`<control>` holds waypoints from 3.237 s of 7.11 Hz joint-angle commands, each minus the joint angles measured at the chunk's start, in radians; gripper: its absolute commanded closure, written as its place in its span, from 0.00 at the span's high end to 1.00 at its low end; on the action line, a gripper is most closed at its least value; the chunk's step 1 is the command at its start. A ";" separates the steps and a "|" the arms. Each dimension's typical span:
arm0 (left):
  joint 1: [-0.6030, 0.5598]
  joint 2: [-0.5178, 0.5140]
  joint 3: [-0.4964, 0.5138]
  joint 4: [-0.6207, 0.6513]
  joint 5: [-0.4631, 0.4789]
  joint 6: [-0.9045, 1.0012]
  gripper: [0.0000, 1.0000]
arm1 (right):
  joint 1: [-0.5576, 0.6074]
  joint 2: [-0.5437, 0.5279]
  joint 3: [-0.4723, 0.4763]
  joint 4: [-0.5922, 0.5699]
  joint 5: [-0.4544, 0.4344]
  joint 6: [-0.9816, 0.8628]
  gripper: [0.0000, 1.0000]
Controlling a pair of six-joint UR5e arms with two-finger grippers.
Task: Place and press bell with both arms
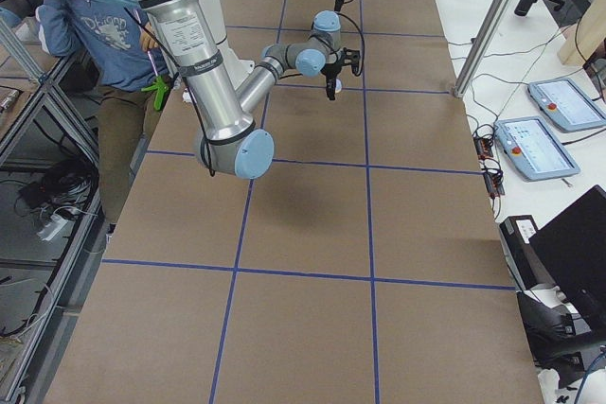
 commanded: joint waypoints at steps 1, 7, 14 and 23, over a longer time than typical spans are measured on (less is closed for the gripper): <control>-0.029 0.058 -0.052 0.001 -0.016 0.034 0.91 | -0.060 0.197 -0.203 -0.001 -0.030 0.084 0.00; -0.024 0.078 -0.066 0.000 -0.014 0.034 0.92 | -0.071 0.250 -0.276 -0.003 -0.032 0.032 0.00; -0.023 0.078 -0.066 0.000 -0.013 0.032 0.92 | -0.069 0.277 -0.346 0.013 -0.040 0.016 0.00; -0.156 0.264 -0.169 -0.003 -0.014 0.200 0.92 | 0.362 -0.297 0.207 -0.047 0.323 -0.276 0.65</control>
